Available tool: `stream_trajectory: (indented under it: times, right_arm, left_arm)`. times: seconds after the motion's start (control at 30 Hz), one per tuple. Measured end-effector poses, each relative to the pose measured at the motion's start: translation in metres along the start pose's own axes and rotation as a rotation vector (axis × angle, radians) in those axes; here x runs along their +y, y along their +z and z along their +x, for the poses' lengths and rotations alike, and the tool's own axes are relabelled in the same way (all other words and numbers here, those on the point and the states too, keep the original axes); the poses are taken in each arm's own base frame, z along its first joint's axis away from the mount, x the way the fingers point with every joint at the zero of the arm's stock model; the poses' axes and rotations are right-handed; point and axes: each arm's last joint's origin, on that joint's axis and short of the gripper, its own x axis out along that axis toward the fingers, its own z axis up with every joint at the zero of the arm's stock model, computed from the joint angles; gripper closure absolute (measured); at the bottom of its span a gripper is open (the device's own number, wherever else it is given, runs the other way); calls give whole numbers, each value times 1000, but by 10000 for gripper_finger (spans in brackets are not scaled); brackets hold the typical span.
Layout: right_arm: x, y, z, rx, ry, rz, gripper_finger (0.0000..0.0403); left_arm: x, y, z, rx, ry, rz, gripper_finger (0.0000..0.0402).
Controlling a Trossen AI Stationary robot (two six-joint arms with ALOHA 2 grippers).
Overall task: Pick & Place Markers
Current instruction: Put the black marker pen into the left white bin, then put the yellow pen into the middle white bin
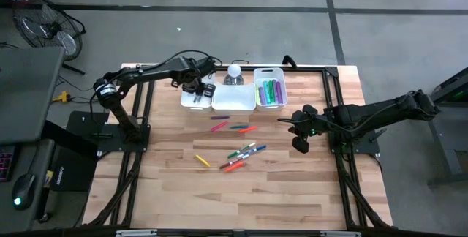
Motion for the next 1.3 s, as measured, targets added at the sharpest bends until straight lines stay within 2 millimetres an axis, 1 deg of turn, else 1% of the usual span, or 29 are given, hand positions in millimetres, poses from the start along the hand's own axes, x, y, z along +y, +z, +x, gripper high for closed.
stream_trajectory:
  times: [0.17,0.53,0.73,0.93,1.17,1.3]
  right_arm:
    - [0,0,0,0,0,0,402]
    - [0,-1,0,11,10,0,403]
    - [-1,-3,0,36,10,18,403]
    - [-1,-4,0,47,5,23,403]
    - [-1,-4,0,47,5,23,403]
    - [-1,-4,0,47,5,23,403]
  left_arm:
    - [0,0,0,4,-6,28,307]
    - [-3,-2,0,66,-89,141,305]
    - [-13,-13,-4,63,-94,224,305]
    - [-23,-28,-18,25,-86,318,305]
    - [-23,-50,-47,-30,-77,426,305]
    - [-24,-68,-67,-52,-126,563,305]
